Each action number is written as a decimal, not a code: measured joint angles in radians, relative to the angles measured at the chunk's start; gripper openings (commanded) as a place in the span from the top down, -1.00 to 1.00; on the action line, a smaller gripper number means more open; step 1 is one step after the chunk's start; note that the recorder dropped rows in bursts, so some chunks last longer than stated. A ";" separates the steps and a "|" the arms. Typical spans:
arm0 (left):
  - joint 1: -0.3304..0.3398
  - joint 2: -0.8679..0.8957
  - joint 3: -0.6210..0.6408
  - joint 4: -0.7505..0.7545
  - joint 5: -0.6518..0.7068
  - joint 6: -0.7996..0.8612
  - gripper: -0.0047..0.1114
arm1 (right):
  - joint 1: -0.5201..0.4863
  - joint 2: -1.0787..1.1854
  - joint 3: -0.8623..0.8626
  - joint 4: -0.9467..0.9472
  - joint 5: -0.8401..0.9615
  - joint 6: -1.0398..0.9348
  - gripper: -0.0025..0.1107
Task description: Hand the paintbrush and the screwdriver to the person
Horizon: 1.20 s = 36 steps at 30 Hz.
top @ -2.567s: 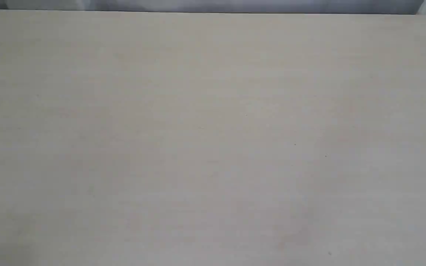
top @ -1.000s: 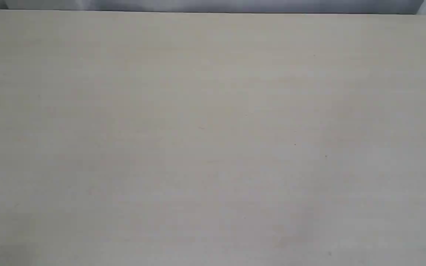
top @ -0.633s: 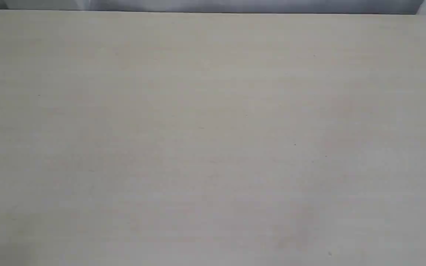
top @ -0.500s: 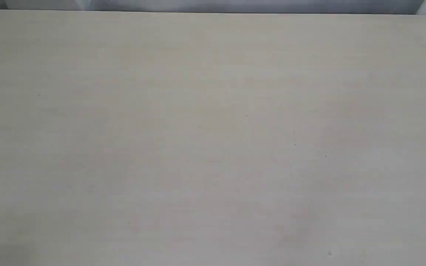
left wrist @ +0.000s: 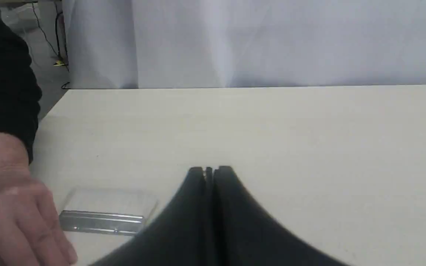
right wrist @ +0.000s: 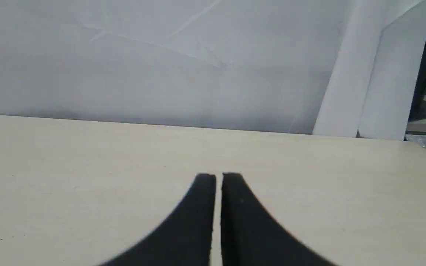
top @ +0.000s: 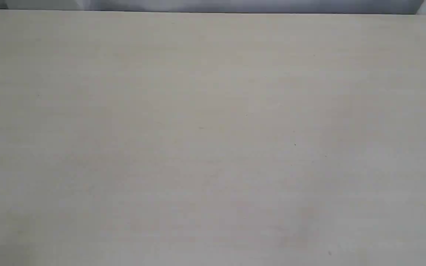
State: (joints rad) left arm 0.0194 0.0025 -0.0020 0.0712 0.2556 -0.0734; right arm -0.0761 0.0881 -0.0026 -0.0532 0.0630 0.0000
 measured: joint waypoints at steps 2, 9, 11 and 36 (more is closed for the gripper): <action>0.000 0.000 0.000 0.000 0.000 0.000 0.92 | 0.000 -0.018 0.000 0.000 0.011 0.000 0.88; 0.000 0.000 0.000 0.000 0.000 0.000 0.92 | 0.000 -0.059 0.000 -0.002 0.051 0.000 0.88; 0.000 0.000 0.000 0.000 0.000 0.000 0.92 | 0.000 -0.061 0.000 -0.002 0.067 0.000 0.88; 0.000 0.000 0.000 0.000 0.000 0.000 0.92 | 0.000 -0.082 0.000 -0.002 0.281 0.000 0.88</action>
State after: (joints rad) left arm 0.0194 0.0025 -0.0020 0.0712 0.2556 -0.0734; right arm -0.0761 0.0059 -0.0026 -0.0551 0.3442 0.0000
